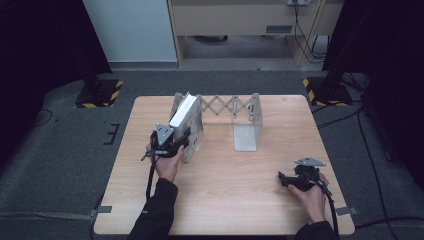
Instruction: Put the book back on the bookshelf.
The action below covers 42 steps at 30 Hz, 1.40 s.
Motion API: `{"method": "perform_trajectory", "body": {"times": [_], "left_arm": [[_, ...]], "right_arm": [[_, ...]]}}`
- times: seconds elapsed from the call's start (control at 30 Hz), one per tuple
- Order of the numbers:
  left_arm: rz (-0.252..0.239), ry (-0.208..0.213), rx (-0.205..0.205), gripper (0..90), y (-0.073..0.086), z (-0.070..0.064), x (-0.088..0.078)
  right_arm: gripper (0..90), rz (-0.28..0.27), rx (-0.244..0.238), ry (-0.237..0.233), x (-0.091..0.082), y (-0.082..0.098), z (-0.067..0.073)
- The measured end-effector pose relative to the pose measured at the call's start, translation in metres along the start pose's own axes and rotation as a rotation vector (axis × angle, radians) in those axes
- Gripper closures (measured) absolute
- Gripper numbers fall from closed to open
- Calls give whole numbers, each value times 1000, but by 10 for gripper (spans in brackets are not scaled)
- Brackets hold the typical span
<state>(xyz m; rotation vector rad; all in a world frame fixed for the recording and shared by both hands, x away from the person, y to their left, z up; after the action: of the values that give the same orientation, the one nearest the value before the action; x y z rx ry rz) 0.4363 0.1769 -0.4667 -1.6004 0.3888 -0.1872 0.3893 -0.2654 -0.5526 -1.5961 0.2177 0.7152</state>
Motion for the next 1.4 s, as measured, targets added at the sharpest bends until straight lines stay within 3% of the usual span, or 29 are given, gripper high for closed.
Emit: {"method": "perform_trajectory", "body": {"times": [0.13,0.5,0.73,0.87,1.13,1.27,1.37,1.4], "left_arm": [[-15,2,-3,502,10,0,-6],[-55,-97,42,519,13,-21,5],[-83,-150,10,518,14,-20,16],[-84,-159,3,518,13,-19,21],[-90,-141,0,514,13,-18,34],[-70,-83,-8,493,14,-16,31],[-43,-31,10,470,18,-16,20],[-43,-31,10,474,18,-16,20]], "right_arm": [[84,0,-2,1,0,0,0],[84,1,1,-1,0,0,0],[83,1,1,-1,0,0,0],[83,1,1,-1,0,0,0],[82,1,1,-1,0,0,0],[82,2,-2,-2,0,0,0],[82,1,-2,-2,0,0,0],[82,1,-2,-2,0,0,0]]}}
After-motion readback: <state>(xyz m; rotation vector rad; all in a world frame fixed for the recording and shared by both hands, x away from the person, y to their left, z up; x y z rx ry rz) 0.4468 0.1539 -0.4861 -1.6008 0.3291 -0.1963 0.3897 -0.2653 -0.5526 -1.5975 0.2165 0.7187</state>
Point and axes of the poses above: each handheld gripper's, and its own axes: x roughly forward along the jaws, y roughly out of its underside, z roughly to its left, the point moved 2 cm from there along x, roughly forward along the jaws, and after that the axes turned 10 degrees about -z, right-handed, at the moved point
